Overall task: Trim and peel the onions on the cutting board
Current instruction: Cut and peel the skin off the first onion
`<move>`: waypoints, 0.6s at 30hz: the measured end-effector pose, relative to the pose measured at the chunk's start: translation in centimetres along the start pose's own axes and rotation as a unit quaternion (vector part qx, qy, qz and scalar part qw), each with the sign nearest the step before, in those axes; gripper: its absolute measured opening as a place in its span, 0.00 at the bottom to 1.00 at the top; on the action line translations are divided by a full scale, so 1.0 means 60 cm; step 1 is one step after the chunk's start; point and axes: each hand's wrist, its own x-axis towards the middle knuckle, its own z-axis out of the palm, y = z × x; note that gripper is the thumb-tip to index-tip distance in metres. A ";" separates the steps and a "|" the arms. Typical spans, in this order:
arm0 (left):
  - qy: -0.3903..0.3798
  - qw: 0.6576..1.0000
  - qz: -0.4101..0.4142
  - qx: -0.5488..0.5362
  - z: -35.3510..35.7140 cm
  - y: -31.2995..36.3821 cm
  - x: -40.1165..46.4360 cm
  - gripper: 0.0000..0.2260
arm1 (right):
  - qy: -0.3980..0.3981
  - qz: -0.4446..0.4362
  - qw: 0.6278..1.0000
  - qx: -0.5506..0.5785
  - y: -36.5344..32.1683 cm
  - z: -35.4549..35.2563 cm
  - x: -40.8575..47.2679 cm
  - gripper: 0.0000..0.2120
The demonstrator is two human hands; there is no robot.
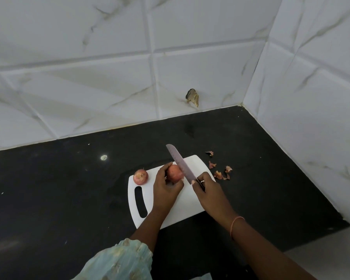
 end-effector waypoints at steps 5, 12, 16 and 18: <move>0.004 1.000 0.009 0.010 0.003 -0.005 0.003 0.27 | -0.035 0.021 0.998 -0.044 -0.009 -0.012 0.018 0.11; 0.016 1.000 0.011 0.001 0.002 -0.020 0.005 0.28 | -0.062 0.035 0.993 -0.093 -0.026 0.001 0.039 0.14; 0.001 0.999 0.030 0.025 0.002 -0.020 0.004 0.30 | -0.042 0.004 0.981 -0.190 -0.027 -0.001 0.033 0.13; -0.013 0.998 0.032 0.043 0.002 -0.019 0.005 0.31 | -0.042 -0.001 0.973 -0.228 -0.024 -0.002 0.034 0.12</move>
